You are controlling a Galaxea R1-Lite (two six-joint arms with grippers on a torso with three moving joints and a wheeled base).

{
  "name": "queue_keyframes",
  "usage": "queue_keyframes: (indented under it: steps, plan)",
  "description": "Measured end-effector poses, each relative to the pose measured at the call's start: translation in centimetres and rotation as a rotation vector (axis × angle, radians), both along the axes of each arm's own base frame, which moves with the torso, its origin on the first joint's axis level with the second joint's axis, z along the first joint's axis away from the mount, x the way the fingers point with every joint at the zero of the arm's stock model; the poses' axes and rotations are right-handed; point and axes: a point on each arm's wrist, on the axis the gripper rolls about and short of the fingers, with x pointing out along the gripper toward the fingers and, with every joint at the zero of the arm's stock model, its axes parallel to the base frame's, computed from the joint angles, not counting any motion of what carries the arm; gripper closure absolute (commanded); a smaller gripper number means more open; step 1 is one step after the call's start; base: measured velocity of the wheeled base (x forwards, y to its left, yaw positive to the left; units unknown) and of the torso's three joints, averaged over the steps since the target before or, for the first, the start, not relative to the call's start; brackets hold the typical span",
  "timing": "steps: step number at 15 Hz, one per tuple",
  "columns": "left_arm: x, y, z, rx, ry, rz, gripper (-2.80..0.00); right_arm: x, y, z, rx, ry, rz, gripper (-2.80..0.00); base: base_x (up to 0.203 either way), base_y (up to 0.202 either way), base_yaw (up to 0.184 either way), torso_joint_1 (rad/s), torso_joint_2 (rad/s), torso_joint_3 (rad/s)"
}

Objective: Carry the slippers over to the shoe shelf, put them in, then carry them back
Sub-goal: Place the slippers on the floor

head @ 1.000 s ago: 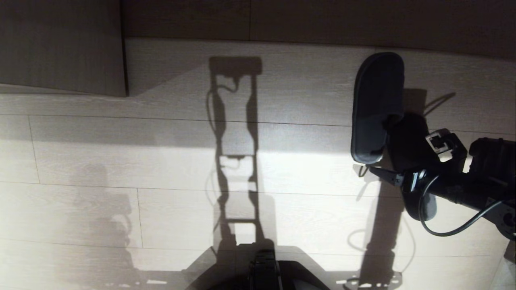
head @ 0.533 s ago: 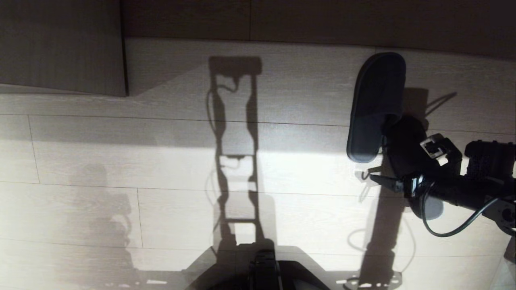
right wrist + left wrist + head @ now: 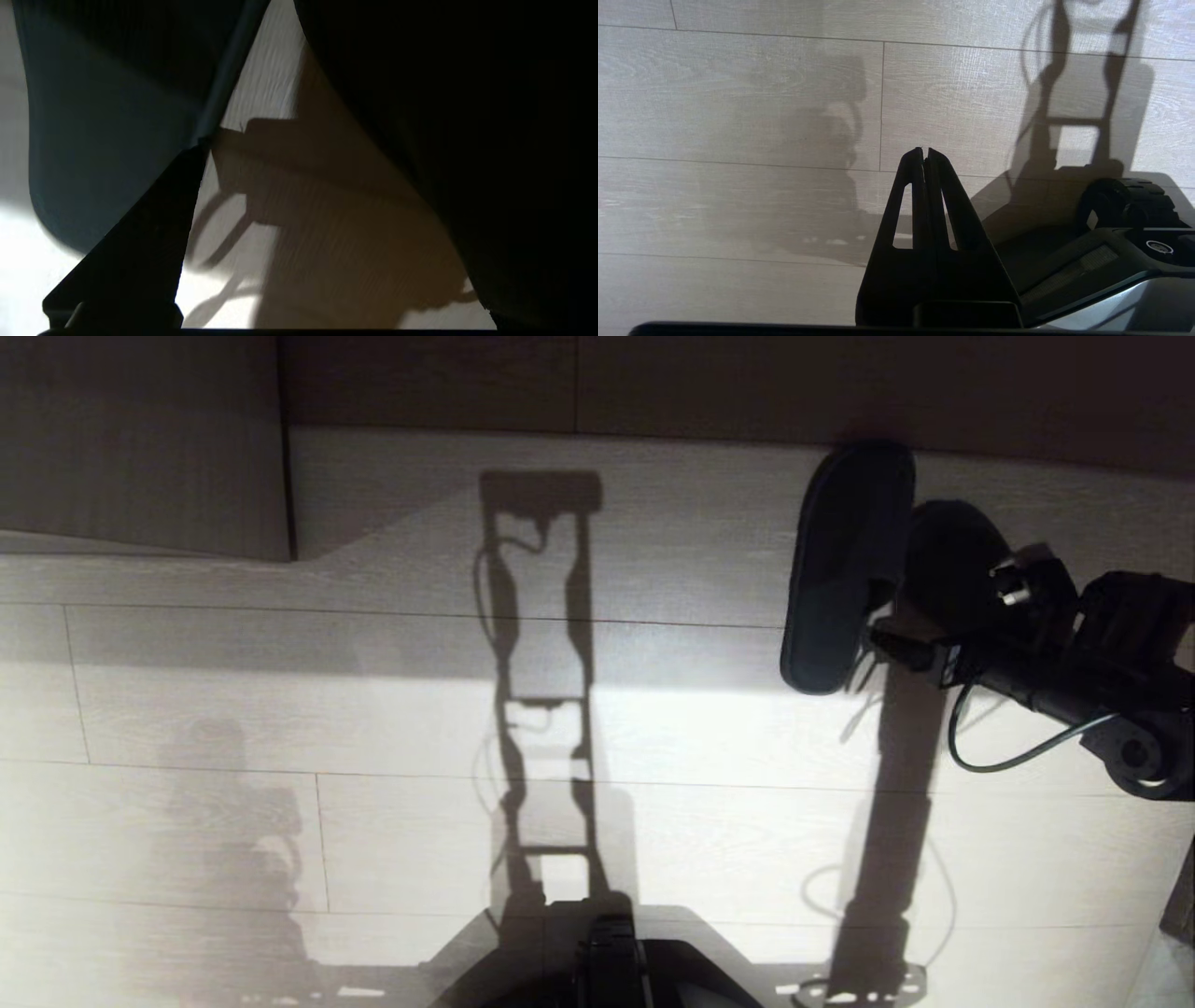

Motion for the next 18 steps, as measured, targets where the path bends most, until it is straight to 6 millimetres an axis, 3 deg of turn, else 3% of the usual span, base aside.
queue_keyframes:
  steps: [3, 5, 6, 8, 13, 16, 18]
  plan:
    - [0.0, 0.0, 0.0, 0.0, 0.0, 0.0, 0.0, -1.1, 0.2, -1.2, -0.036, 0.004, 0.005, -2.8, 0.0, 0.0, 0.0, 0.0, 0.0, 0.0]
    - [0.0, 0.0, 0.0, 0.0, 0.0, 0.0, 0.0, -4.2, 0.6, -4.5, -0.039, 0.123, 0.004, -2.8, 0.0, 0.0, 0.0, 0.0, 0.0, 0.0]
    - [0.0, 0.0, 0.0, 0.0, 0.0, 0.0, 0.0, -5.6, 0.7, -4.7, -0.045, 0.131, -0.007, -2.8, 0.0, 0.0, 0.0, 0.0, 0.0, 0.0]
    - [0.0, 0.0, 0.0, 0.0, 0.0, 0.0, 0.0, -7.8, 1.0, -3.4, -0.052, 0.087, -0.027, -2.8, 0.0, 0.0, 0.0, 0.0, 0.0, 0.0]
    - [0.0, 0.0, 0.0, 0.0, 0.0, 0.0, 0.0, -10.7, 1.3, 0.3, 0.017, -0.04, -0.055, -2.8, 0.0, 0.0, 0.0, 0.0, 0.0, 0.0]
    - [0.0, 0.0, 0.0, 0.0, 0.0, 0.0, 0.0, -10.3, 1.3, 0.9, 0.0, -0.076, -0.07, -2.8, 0.0, 0.0, 0.0, 0.0, 0.0, 0.0]
    - [0.0, 0.0, 0.0, 0.0, 0.0, 0.0, 0.0, -9.9, 1.2, 2.8, 0.032, -0.171, -0.113, -2.8, 0.0, 0.0, 0.0, 0.0, 0.0, 0.0]
